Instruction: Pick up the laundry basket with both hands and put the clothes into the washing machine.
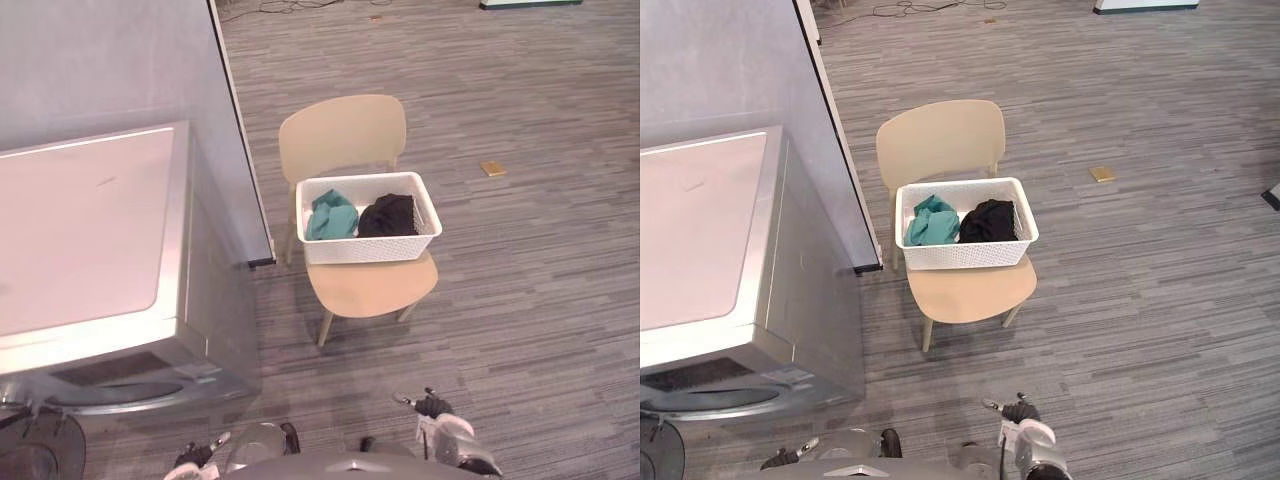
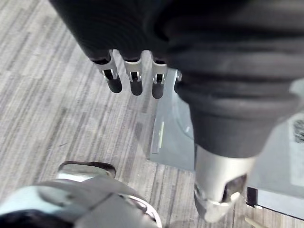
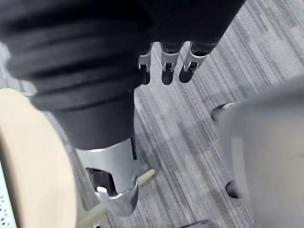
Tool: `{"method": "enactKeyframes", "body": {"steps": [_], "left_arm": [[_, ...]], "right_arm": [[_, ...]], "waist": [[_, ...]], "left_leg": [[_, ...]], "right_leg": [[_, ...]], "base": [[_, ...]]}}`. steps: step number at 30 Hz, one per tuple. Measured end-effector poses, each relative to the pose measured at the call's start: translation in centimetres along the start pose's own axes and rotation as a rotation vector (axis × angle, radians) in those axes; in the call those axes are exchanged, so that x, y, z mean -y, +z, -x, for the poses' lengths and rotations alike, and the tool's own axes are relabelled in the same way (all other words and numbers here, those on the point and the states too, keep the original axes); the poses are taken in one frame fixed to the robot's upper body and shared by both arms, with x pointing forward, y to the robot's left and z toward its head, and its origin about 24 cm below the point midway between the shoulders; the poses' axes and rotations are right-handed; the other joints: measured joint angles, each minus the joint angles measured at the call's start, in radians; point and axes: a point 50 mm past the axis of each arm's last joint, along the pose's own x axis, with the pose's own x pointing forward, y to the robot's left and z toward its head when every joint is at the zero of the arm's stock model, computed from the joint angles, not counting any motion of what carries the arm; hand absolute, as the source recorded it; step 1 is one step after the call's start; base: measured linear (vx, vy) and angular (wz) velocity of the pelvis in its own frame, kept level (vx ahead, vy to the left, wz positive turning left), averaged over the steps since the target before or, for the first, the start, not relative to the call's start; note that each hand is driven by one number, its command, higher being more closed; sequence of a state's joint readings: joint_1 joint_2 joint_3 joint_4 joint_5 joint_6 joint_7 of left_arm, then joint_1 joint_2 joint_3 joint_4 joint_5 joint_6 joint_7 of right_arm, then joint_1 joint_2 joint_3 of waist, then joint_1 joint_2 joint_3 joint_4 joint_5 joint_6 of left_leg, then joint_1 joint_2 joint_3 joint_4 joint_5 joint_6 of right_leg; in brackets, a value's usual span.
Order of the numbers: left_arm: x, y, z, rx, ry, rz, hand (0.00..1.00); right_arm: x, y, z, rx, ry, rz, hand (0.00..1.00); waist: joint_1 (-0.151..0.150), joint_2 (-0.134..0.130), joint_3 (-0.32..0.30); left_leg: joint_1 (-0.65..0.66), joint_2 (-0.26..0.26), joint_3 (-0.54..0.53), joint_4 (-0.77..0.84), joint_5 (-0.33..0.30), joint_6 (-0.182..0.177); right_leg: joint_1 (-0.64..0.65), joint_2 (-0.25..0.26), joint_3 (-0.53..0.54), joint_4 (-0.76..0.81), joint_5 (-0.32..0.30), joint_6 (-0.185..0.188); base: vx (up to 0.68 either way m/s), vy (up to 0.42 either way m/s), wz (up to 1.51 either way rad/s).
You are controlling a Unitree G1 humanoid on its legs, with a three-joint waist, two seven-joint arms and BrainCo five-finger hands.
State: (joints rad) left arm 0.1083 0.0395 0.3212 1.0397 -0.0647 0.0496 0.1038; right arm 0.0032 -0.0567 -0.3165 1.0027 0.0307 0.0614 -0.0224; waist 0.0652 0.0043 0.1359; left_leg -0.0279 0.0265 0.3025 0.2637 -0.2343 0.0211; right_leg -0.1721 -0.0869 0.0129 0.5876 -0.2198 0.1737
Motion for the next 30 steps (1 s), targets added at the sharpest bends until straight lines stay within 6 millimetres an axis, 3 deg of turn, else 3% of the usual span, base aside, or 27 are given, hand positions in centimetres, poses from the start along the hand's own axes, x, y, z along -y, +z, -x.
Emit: {"method": "enactKeyframes", "body": {"steps": [1, 2, 3, 4, 7, 9, 11, 12, 13, 14, 15, 17, 21, 23, 24, 26, 28, 30], "left_arm": [[-0.2, 1.0, -0.1, 0.035, 0.001, -0.022, 0.00], [-0.5, 1.6, -0.2, 0.053, 0.006, -0.035, 0.00], [-0.4, 2.4, -0.2, 0.071, 0.002, -0.044, 0.00], [0.0, 2.9, -0.2, 0.089, -0.008, -0.050, 0.00], [0.7, 2.8, -0.2, 0.060, 0.000, -0.039, 0.00], [0.7, 2.7, -0.2, 0.059, 0.001, -0.041, 0.00], [0.7, 2.7, -0.2, 0.062, 0.003, -0.039, 0.00], [0.7, 2.8, -0.2, 0.071, 0.004, -0.040, 0.00], [0.4, 3.0, -0.2, 0.081, 0.006, -0.038, 0.00], [0.7, 2.5, -0.2, 0.068, -0.001, -0.020, 0.00], [2.0, 1.7, 0.0, 0.046, -0.034, -0.006, 0.00], [3.1, 1.7, 0.1, 0.050, -0.070, -0.007, 0.00], [3.0, 1.2, 0.1, 0.031, -0.065, 0.000, 0.00], [2.3, 0.9, 0.0, 0.018, -0.047, 0.001, 0.00], [1.8, 0.8, 0.0, 0.012, -0.030, 0.003, 0.00], [0.7, 0.6, -0.1, 0.004, 0.005, -0.011, 0.00], [0.4, -0.1, 0.0, -0.011, 0.029, -0.031, 0.00], [0.3, 0.2, 0.0, -0.003, 0.049, -0.022, 0.00]], "right_arm": [[-0.1, -0.3, 0.1, 0.003, 0.000, -0.020, 0.00], [0.2, -0.6, 0.2, -0.002, -0.004, -0.007, 0.00], [0.8, -1.1, 0.3, -0.016, -0.022, 0.000, 0.00], [1.2, -1.5, 0.4, -0.027, -0.038, 0.000, 0.00], [2.9, -3.0, 0.8, -0.066, -0.097, -0.069, 0.00], [3.2, -3.5, 1.0, -0.082, -0.117, -0.114, 0.00], [3.6, -3.6, 1.0, -0.090, -0.135, -0.148, 0.00], [3.5, -3.9, 1.1, -0.098, -0.133, -0.152, 0.00], [3.0, -4.4, 1.2, -0.113, -0.124, -0.160, 0.00], [2.6, -4.7, 1.2, -0.121, -0.121, -0.171, 0.00], [3.2, -4.4, 1.2, -0.110, -0.134, -0.165, 0.00], [3.8, -4.1, 1.2, -0.103, -0.145, -0.165, 0.00], [4.1, -4.2, 1.2, -0.110, -0.152, -0.192, 0.00], [3.7, -3.4, 1.0, -0.089, -0.140, -0.196, 0.00], [3.1, -2.0, 0.9, -0.029, -0.117, -0.185, 0.00], [1.9, 2.7, 1.5, 0.178, -0.098, -0.154, 0.00], [1.4, 7.5, 3.2, 0.411, -0.099, -0.152, 0.00], [1.0, 10.6, 5.2, 0.596, -0.115, -0.149, 0.00]], "waist": [[-0.017, -0.029, -0.005], [-0.027, -0.048, -0.004], [-0.041, -0.060, -0.005], [-0.046, -0.048, 0.001], [-0.042, -0.058, -0.001], [-0.044, -0.055, 0.001], [-0.040, -0.055, 0.000], [-0.037, -0.064, -0.006], [-0.037, -0.102, -0.017], [-0.037, -0.071, -0.017], [-0.037, -0.040, -0.029], [-0.037, -0.012, -0.045], [-0.045, -0.006, -0.067], [-0.049, -0.002, -0.078], [-0.053, -0.007, -0.082], [-0.074, -0.006, -0.084], [-0.075, 0.001, -0.091], [-0.074, 0.000, -0.090]], "left_leg": [[0.031, -0.006, -0.003, -0.006, 0.001, 0.002], [0.053, -0.006, -0.010, -0.002, 0.000, 0.001], [0.083, 0.002, -0.043, -0.008, 0.000, 0.001], [0.095, 0.013, -0.059, -0.014, 0.000, 0.000], [0.164, 0.042, -0.113, -0.069, 0.008, -0.013], [0.177, 0.061, -0.138, -0.078, 0.012, -0.024], [0.184, 0.089, -0.155, -0.074, -0.009, -0.074], [0.187, 0.098, -0.166, -0.071, -0.024, -0.103], [0.194, 0.098, -0.177, -0.072, -0.044, -0.143], [0.216, 0.148, -0.190, -0.070, -0.067, -0.172], [0.216, 0.202, -0.191, -0.072, -0.074, -0.188], [0.213, 0.234, -0.201, -0.093, -0.045, -0.183], [0.205, 0.234, -0.244, -0.151, 0.015, -0.194], [0.201, 0.236, -0.251, -0.178, 0.021, -0.201], [0.185, 0.240, -0.255, -0.184, 0.023, -0.205], [0.161, 0.250, -0.278, -0.180, 0.034, -0.214], [0.135, 0.257, -0.284, -0.128, 0.041, -0.211], [0.070, 0.257, -0.314, 0.010, 0.052, -0.193]], "right_leg": [[-0.054, -0.015, -0.004, 0.137, 0.025, 0.033], [-0.075, -0.026, -0.016, 0.209, 0.062, 0.031], [-0.094, -0.038, -0.057, 0.288, 0.134, 0.032], [-0.107, -0.042, -0.076, 0.326, 0.152, 0.034], [-0.144, -0.110, -0.142, 0.322, 0.032, -0.032], [-0.141, -0.144, -0.134, 0.171, 0.034, -0.054], [-0.128, -0.171, -0.132, -0.063, 0.113, -0.091], [-0.110, -0.181, -0.126, -0.187, 0.206, -0.108], [-0.094, -0.190, -0.104, -0.268, 0.355, -0.106], [-0.047, -0.148, -0.100, -0.271, 0.267, -0.024], [-0.037, -0.100, -0.131, -0.294, 0.236, -0.026], [-0.039, -0.073, -0.161, -0.279, 0.204, -0.035], [-0.041, -0.096, -0.216, -0.224, 0.144, -0.024], [-0.053, -0.103, -0.226, -0.206, 0.127, -0.033], [-0.068, -0.103, -0.234, -0.199, 0.126, -0.032], [-0.073, -0.097, -0.253, -0.197, 0.131, -0.042], [-0.067, -0.085, -0.256, -0.209, 0.123, -0.056], [-0.031, -0.081, -0.268, -0.240, 0.124, -0.064]], "base": [[0.22, -0.023, 0.09], [0.33, -0.056, 0.32], [0.22, -0.068, 0.39], [0.27, -0.127, 0.57], [0.25, -0.182, 0.52], [0.21, -0.258, 0.54], [0.19, -0.312, 0.40], [0.19, -0.343, 0.28], [0.23, -0.457, 0.29], [0.25, -0.542, 0.17], [0.17, -0.420, 0.04], [0.13, -0.319, 0.18], [0.09, -0.173, 0.53], [0.05, -0.028, 0.29], [0.04, -0.024, 0.18], [0.06, -0.032, 0.19], [0.06, -0.042, 0.03], [0.07, -0.093, 0.17]]}}
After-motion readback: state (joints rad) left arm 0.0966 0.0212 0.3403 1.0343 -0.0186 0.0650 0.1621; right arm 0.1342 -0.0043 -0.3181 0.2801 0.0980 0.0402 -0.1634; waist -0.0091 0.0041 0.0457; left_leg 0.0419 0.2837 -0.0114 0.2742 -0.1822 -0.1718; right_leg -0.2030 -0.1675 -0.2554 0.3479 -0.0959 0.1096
